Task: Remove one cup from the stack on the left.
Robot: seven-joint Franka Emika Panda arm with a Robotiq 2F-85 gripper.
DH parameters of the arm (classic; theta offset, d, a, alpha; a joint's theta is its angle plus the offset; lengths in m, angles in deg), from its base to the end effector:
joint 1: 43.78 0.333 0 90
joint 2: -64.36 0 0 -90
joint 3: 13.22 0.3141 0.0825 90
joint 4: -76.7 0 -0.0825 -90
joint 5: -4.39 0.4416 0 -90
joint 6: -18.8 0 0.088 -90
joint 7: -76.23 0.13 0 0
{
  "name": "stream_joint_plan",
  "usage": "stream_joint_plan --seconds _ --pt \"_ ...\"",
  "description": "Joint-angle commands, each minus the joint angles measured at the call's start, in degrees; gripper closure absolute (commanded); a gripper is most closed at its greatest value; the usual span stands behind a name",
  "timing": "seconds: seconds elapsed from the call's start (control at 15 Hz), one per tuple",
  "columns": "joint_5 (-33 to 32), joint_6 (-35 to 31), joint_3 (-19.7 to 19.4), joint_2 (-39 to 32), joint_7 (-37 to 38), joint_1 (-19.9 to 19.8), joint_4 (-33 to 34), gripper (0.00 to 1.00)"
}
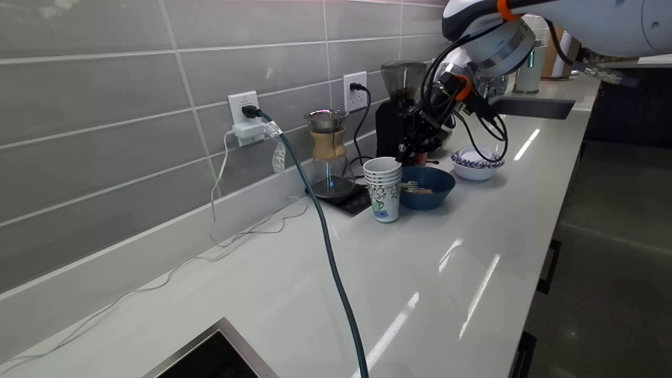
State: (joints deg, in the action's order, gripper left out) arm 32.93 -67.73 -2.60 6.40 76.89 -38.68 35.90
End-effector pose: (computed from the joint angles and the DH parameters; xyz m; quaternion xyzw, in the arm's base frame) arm 0.7934 0.2179 0.3311 -0.9383 -0.0805 0.1315 0.3095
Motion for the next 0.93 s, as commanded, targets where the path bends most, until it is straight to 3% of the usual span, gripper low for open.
stream_joint_plan --seconds 0.0,0.4,0.53,0.6,0.67,0.73,0.87 --pt "0.4 -0.5 0.5 1.7 0.1 0.2 1.3 0.99" --pt "3.1 0.7 3.8 2.3 -5.9 -1.6 1.0 0.99" --pt "4.0 0.3 5.7 2.2 -12.0 -2.2 0.9 0.99" --pt "3.8 0.1 4.6 2.7 -8.7 -2.4 -0.3 0.99" --pt "4.8 0.8 6.6 2.4 -15.1 -2.9 0.3 0.99" --pt "5.1 0.4 6.2 2.4 -13.6 -3.1 -0.3 0.99" --pt "6.7 1.5 8.5 1.9 -19.8 -4.1 -0.1 0.99"
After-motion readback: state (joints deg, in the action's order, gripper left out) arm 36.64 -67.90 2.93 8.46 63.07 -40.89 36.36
